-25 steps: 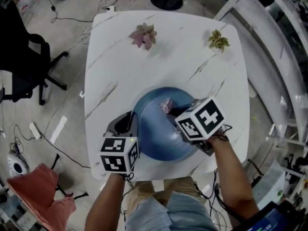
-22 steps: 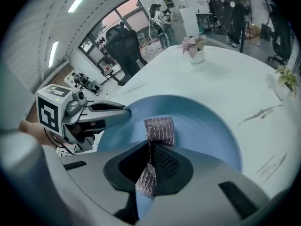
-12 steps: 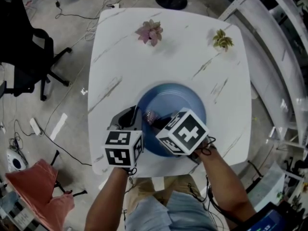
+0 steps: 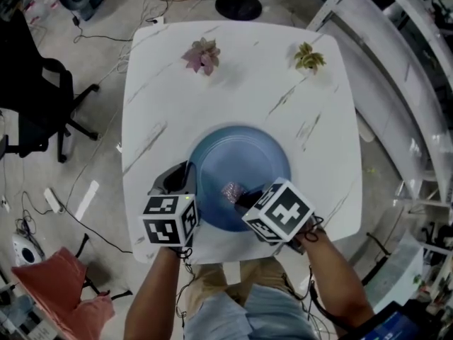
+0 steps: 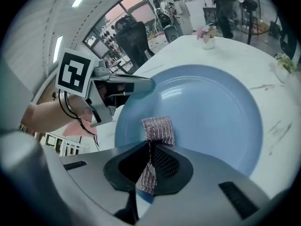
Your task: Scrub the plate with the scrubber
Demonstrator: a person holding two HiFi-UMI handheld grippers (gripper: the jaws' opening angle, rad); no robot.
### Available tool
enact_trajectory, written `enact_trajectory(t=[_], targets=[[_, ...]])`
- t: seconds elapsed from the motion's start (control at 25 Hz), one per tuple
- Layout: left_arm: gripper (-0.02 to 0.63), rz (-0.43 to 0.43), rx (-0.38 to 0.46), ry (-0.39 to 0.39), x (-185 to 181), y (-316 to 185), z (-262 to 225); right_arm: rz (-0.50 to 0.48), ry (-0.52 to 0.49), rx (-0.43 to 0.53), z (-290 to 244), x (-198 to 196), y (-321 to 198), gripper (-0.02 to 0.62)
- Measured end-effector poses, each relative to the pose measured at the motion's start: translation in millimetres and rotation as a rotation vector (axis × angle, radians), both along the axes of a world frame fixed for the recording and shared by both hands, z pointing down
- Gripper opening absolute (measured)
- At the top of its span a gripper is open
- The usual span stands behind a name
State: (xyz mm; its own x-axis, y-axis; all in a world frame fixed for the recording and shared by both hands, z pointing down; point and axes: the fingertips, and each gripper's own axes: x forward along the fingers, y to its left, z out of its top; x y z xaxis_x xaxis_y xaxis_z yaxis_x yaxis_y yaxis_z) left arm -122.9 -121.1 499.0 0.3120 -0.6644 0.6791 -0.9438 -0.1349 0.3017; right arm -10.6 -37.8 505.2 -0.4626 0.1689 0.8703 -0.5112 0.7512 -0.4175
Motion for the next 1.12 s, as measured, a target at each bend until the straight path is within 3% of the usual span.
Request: enact_trajectory(t=[0.24, 0.48, 0.84, 0.96, 1.12], targets=[[0.021, 0.009, -0.006, 0.005, 0.7, 0.5, -0.5, 0.085, 0.052, 0.063, -0.1, 37.9, -29.1, 0.037], [0.023, 0.014, 0.000, -0.003, 2.9, 1.6, -1.0, 0.130, 0.058, 0.141, -1.3, 45.6, -69.3, 0.038], [0.023, -0.011, -0.015, 0.011, 3.3, 0.4, -0.2, 0.050, 0.005, 0.196, -4.0, 5.3, -81.0, 0.037], [0.023, -0.013, -0.021, 0.016, 2.4, 0.7, 0.7, -0.001, -0.036, 0.170, -4.0, -17.7, -56.7, 0.037], [0.020, -0.038, -0.049, 0.087, 1.0, -1.7, 1.5, -0.060, -0.096, 0.086, -4.5, -42.1, -12.7, 0.037]])
